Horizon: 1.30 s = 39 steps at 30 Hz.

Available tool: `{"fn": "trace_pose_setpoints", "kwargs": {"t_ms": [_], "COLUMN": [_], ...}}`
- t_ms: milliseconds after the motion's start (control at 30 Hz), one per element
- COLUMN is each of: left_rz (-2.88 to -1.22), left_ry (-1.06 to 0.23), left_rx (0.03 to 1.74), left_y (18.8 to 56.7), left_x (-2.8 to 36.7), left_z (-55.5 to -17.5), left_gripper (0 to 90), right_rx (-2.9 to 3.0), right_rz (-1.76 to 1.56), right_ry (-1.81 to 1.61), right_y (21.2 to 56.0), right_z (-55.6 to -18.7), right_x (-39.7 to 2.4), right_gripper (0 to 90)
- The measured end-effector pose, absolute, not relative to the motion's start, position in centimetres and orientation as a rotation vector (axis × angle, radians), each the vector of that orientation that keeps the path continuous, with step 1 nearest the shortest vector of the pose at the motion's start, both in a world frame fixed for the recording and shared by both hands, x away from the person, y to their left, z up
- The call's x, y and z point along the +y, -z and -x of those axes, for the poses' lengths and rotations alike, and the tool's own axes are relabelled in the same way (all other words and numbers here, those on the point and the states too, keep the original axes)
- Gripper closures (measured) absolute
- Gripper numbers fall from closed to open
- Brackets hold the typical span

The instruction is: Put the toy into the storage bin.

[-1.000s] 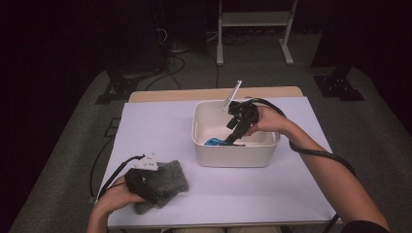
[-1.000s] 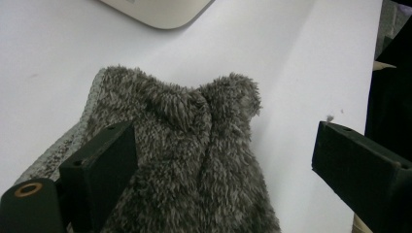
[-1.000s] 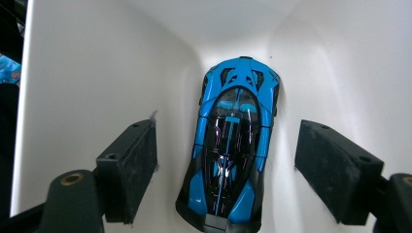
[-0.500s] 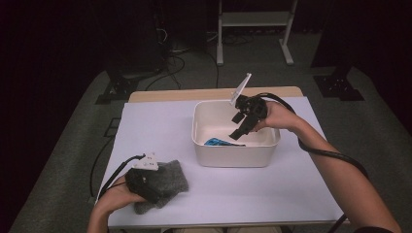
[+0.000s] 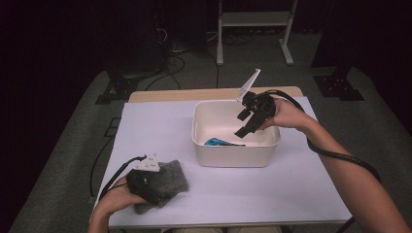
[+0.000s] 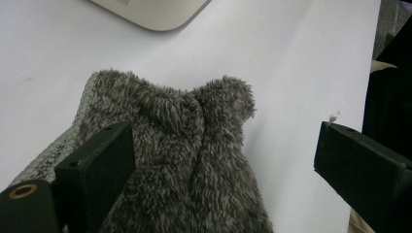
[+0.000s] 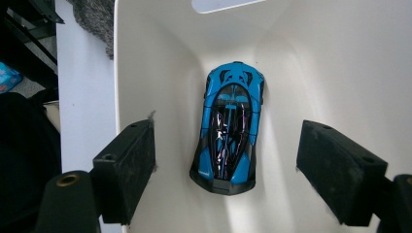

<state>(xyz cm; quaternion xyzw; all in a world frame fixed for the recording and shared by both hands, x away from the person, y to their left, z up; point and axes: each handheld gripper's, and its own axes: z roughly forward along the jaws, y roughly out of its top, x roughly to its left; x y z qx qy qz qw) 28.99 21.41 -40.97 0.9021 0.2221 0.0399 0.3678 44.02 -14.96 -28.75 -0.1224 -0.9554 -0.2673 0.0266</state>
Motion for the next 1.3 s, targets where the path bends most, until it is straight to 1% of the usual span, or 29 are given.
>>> {"fn": "trace_pose_setpoints", "kwargs": {"t_ms": [300, 800, 1300], "left_rz": [-2.316, -2.316, -2.317], "left_ry": [-0.102, -0.093, -0.095], "left_rx": [0.574, 0.58, 0.588], "left_y": [41.0, 41.2, 41.3], "left_x": [21.4, 21.3, 21.4], "left_z": [-29.0, -29.0, -29.0], "left_gripper": [7.2, 7.2, 7.2], "right_rx": [-2.962, -2.968, -2.954], "right_rz": [0.405, 0.472, 0.567], "right_ry": [0.862, 0.943, 1.012], "right_y": [27.5, 26.0, 25.4], "right_z": [-43.3, -41.9, -40.6], "right_x": [-16.3, -19.9, -24.2], "right_gripper": [20.4, 20.0, 19.9]}}
